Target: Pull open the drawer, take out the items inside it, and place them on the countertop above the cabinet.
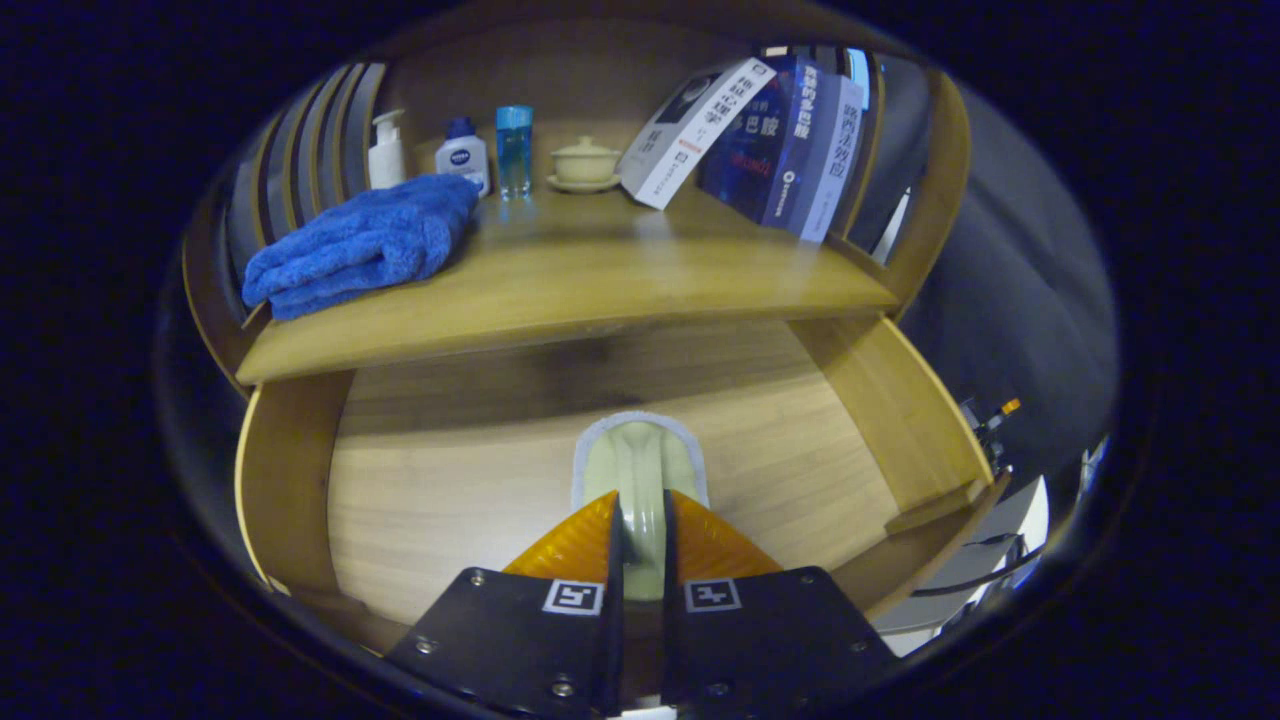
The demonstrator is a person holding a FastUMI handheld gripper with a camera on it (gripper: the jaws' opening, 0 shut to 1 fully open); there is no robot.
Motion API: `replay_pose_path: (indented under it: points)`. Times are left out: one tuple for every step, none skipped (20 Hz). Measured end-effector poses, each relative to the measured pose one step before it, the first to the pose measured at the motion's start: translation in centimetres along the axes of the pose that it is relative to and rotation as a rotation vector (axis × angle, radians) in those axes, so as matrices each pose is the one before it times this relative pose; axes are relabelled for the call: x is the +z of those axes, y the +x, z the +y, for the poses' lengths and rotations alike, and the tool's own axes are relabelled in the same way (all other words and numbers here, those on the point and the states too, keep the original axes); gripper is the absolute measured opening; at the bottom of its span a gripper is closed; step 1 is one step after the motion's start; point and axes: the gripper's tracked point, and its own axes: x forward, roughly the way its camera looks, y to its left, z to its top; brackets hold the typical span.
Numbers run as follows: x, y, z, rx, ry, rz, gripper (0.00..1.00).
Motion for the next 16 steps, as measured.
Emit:
replay_pose_path:
  points:
    - [0.470, -0.840, -0.542, -0.01655, -0.00043, -0.01466, 0.15]
    - [0.527, -0.850, -0.530, -0.01630, 0.00023, -0.01587, 0.15]
    - [0.434, -0.875, -0.457, -0.01456, 0.00099, -0.01409, 0.15]
    - [0.731, -0.825, -0.483, -0.01651, 0.00151, -0.01891, 0.15]
    - [0.612, -0.713, -0.339, -0.01331, 0.00194, -0.01673, 0.15]
    - [0.691, -0.912, -0.462, -0.01596, -0.00093, -0.01802, 0.15]
    - [0.726, -0.746, -0.490, -0.01554, 0.00031, -0.01926, 0.15]
    - [0.806, -0.696, -0.354, -0.01135, 0.00065, -0.01907, 0.15]
    - [1.078, -0.642, -0.330, -0.01270, -0.00034, -0.02511, 0.15]
    - [1.109, -0.474, -0.181, -0.00883, 0.00256, -0.02527, 0.15]
    - [1.337, -0.504, -0.061, -0.00659, 0.00351, -0.02762, 0.15]
    - [1.266, -0.284, 0.138, -0.00168, 0.00551, -0.02864, 0.15]
    - [1.255, -0.097, 0.402, 0.00629, 0.00659, -0.02582, 0.15]
    - [1.091, 0.126, 0.563, 0.01141, 0.00297, -0.01980, 0.15]
    - [0.993, 0.024, 0.466, 0.01402, 0.00153, -0.01787, 0.15]
    - [0.843, 0.269, 0.504, 0.01084, 0.00279, -0.01275, 0.15]
